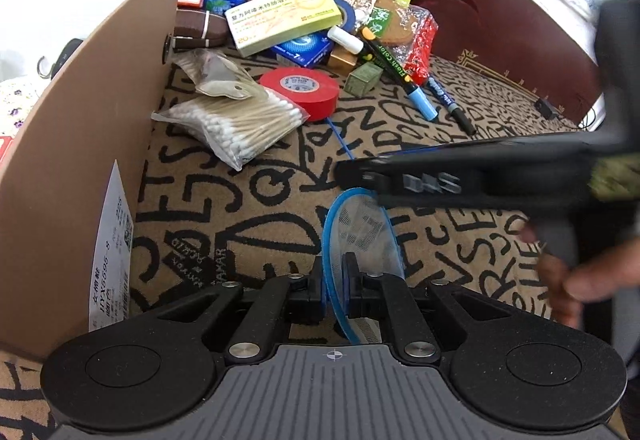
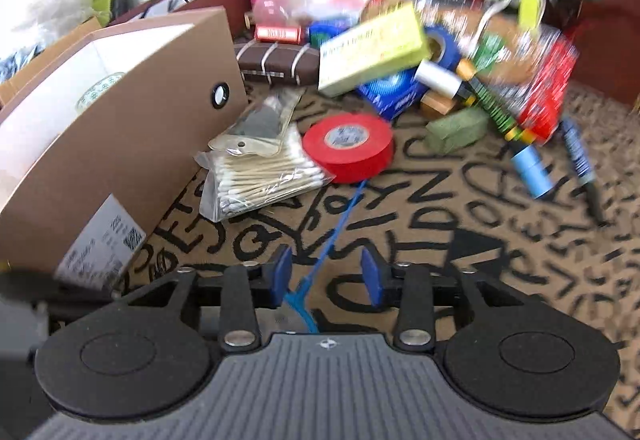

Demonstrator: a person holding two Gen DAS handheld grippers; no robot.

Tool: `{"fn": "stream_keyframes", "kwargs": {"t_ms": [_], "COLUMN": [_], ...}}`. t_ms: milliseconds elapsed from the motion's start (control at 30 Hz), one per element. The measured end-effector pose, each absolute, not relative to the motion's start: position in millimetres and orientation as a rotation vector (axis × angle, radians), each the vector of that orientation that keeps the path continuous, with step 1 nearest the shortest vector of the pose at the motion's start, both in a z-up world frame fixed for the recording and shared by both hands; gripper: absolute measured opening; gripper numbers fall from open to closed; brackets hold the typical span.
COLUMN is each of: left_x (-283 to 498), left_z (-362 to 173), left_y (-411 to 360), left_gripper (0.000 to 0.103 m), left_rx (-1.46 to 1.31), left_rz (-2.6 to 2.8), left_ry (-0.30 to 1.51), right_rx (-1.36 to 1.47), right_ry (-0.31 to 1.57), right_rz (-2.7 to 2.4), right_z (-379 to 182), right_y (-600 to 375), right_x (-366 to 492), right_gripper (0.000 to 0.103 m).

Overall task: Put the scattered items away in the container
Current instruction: 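Hold the magnifier handle with both tools and carry it over the box, then lower the magnifying glass into the white box and open both tools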

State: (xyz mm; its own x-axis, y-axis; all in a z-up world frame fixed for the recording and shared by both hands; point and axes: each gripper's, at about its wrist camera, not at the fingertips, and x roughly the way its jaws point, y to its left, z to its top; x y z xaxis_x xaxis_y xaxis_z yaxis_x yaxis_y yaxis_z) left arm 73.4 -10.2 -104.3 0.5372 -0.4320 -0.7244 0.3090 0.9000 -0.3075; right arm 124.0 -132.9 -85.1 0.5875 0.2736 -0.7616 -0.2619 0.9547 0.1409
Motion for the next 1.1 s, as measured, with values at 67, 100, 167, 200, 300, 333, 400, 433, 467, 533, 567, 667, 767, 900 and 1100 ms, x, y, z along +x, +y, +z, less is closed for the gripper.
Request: {"fn": "stream_keyframes", "kwargs": {"t_ms": [67, 100, 167, 200, 300, 333, 400, 433, 467, 533, 567, 667, 767, 900, 1100], "left_x": [74.5, 74.7, 73.0, 70.9, 58.8, 53.6, 44.0, 39.7, 35.9, 29.8, 27.5, 24.8, 26.1, 28.1, 30.8], "left_z": [-106.6, -107.7, -106.2, -104.1, -95.1, -91.6, -84.6, -80.9, -76.9, -68.9, -64.8, -53.1, -39.5, -16.4, 8.0], "left_y": [-10.6, -10.0, -7.5, -6.1, -6.9, -8.5, -10.1, -11.0, -11.9, -11.5, -10.9, -4.4, 10.0, 40.6, 92.5], "left_gripper": [0.020, 0.020, 0.002, 0.002, 0.002, 0.002, 0.000, 0.000, 0.000, 0.000, 0.000, 0.000, 0.000, 0.000, 0.000], "left_rx": [-0.147, -0.154, -0.172, -0.180, -0.169, -0.164, -0.166, -0.166, -0.167, -0.176, -0.177, -0.193, -0.220, -0.263, -0.316], "left_rz": [-0.440, -0.444, -0.457, -0.472, -0.518, -0.534, -0.564, -0.573, -0.580, -0.591, -0.592, -0.580, -0.550, -0.484, -0.373], "left_ry": [0.910, 0.911, 0.915, 0.915, 0.899, 0.890, 0.873, 0.861, 0.847, 0.817, 0.801, 0.757, 0.709, 0.619, 0.516], "right_rx": [0.035, 0.031, 0.013, 0.002, 0.026, 0.041, 0.056, 0.051, 0.040, 0.011, -0.006, -0.044, -0.100, -0.185, -0.275], "right_ry": [0.932, 0.938, 0.936, 0.932, 0.919, 0.912, 0.891, 0.874, 0.852, 0.808, 0.787, 0.736, 0.690, 0.607, 0.544], "right_rz": [0.310, 0.312, 0.312, 0.312, 0.308, 0.302, 0.291, 0.288, 0.286, 0.282, 0.285, 0.306, 0.351, 0.443, 0.574], "right_z": [-92.3, -94.5, -93.1, -90.6, -82.3, -79.0, -70.5, -64.7, -57.9, -42.2, -34.4, -14.0, 6.0, 40.6, 64.6], "right_y": [-130.7, -129.1, -126.8, -126.7, -133.1, -136.1, -140.8, -141.4, -141.0, -138.1, -135.9, -124.0, -102.0, -58.7, 13.4], "right_x": [134.3, 136.7, 133.9, 130.0, 114.5, 107.7, 94.6, 88.7, 83.0, 75.1, 73.0, 72.8, 79.4, 88.9, 104.5], "right_gripper": [0.029, 0.015, 0.014, 0.013, 0.012, 0.012, 0.012, 0.009, 0.008, 0.008, 0.008, 0.007, 0.006, 0.004, 0.004]}}
